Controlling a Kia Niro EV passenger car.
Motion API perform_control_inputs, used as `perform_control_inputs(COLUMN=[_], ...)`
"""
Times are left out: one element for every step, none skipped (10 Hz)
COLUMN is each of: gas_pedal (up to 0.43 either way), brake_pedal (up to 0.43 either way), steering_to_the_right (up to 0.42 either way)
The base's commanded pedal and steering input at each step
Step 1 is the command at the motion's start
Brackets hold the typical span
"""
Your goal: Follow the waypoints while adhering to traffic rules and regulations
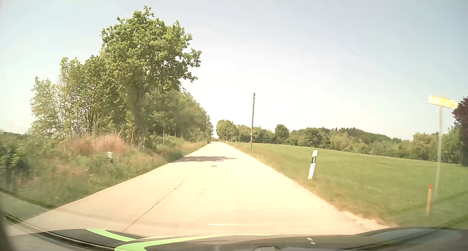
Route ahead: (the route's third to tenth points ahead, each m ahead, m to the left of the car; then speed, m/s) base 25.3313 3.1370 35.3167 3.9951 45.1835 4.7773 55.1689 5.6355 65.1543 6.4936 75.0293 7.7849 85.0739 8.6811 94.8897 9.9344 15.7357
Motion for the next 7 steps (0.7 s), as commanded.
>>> perform_control_inputs(gas_pedal=[0.177,0.177,0.177,0.177,0.177,0.177,0.177], brake_pedal=[0.0,0.0,0.0,0.0,0.0,0.0,0.0], steering_to_the_right=[-0.011,-0.012,-0.015,-0.018,-0.019,-0.02,-0.021])
